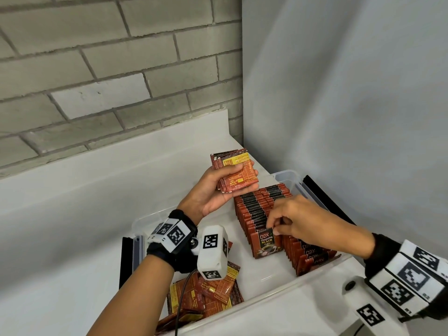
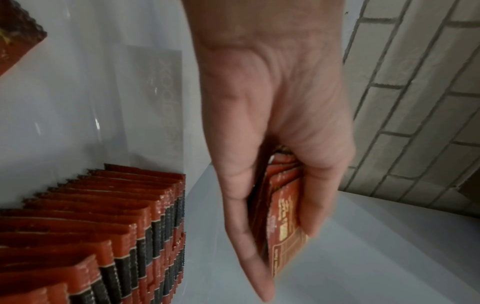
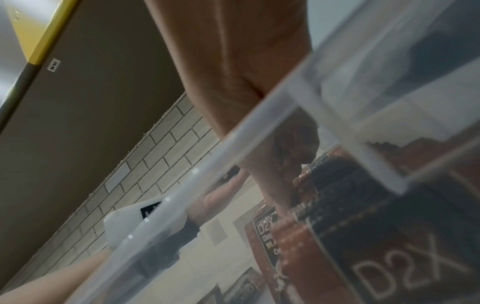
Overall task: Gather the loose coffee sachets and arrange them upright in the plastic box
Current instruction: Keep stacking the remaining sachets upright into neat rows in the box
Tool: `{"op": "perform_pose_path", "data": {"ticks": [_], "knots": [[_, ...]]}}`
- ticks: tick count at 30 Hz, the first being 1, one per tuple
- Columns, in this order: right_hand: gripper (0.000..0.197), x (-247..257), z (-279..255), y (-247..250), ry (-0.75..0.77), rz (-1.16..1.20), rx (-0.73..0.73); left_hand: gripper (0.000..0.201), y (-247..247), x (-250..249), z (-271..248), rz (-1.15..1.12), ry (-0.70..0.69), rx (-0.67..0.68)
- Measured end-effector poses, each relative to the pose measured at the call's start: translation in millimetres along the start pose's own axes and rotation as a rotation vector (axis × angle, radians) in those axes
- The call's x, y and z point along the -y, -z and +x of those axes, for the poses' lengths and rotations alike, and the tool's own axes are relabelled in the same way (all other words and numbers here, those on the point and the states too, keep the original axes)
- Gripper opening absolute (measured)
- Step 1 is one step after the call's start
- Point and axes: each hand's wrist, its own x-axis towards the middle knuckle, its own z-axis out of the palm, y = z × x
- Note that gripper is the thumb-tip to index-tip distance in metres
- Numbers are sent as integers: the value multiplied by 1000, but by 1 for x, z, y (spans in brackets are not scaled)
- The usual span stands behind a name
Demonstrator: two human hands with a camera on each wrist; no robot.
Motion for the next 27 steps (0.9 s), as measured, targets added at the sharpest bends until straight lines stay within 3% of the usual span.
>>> {"op": "perform_pose_path", "data": {"ticks": [6,10,15,20,22,27], "knots": [[15,-4,0,10,-64,139,-21,32,-2,0,0,38,-9,-10],[15,-3,4,21,-117,316,-184,30,-2,1,-1,77,-2,-1],[35,5,16,28,-162,494,-364,32,-1,2,-1,111,16,3],[22,10,26,26,-177,535,-451,34,-1,3,0,114,30,18],[16,10,28,26,-185,592,-483,42,-1,3,0,115,24,8],[11,14,24,34,-109,880,-611,88,1,4,4,96,43,11]]}}
